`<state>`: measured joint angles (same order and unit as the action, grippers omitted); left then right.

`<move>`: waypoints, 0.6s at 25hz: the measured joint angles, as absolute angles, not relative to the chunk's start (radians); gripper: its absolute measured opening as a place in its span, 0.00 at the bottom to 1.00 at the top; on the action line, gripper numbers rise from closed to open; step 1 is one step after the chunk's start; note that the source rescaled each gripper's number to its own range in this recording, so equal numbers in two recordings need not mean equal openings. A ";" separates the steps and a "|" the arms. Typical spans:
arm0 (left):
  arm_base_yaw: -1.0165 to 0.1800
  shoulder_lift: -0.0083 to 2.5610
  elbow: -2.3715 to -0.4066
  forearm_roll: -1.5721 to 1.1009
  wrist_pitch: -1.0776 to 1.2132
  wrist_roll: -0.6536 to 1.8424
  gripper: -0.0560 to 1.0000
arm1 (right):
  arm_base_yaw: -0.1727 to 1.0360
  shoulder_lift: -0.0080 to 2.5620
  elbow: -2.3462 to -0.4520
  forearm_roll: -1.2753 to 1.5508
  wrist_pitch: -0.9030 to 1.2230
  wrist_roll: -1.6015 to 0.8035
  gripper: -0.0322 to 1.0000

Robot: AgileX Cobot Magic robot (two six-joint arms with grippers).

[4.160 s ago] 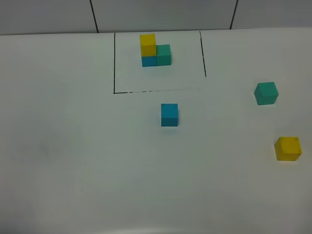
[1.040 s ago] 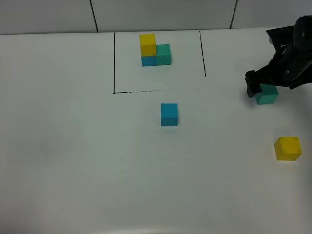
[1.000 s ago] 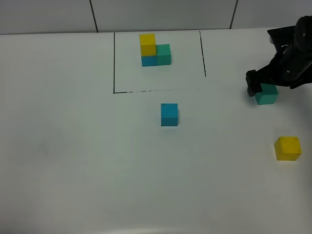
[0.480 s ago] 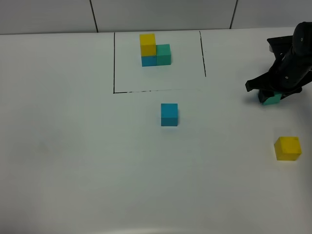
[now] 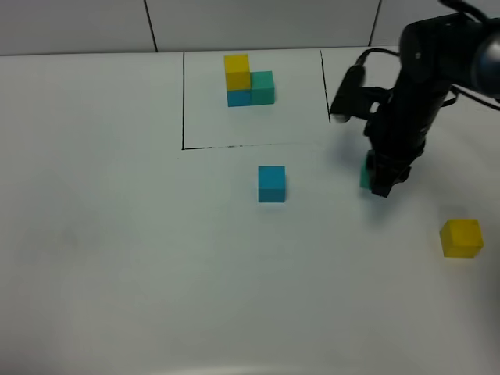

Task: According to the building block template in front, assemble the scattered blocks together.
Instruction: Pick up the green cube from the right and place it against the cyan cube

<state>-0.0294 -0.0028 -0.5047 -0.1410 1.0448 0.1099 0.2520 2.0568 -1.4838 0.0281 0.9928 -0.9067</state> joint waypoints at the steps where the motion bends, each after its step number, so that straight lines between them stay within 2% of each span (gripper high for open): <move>1: -0.029 -0.003 -0.505 -0.141 1.045 0.110 0.69 | 0.283 2.061 -1.484 0.027 0.984 -0.921 0.04; 8: -0.029 -0.003 -0.505 -0.141 1.045 0.110 0.69 | 0.399 2.085 -1.484 0.009 0.889 -0.934 0.04; 15: -0.029 -0.003 -0.505 -0.141 1.045 0.110 0.69 | 0.406 2.125 -1.508 0.000 0.867 -0.940 0.04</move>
<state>-0.0294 -0.0028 -0.5047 -0.1410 1.0448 0.1099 0.4057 2.1249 -1.5076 0.0000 0.8674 -0.9401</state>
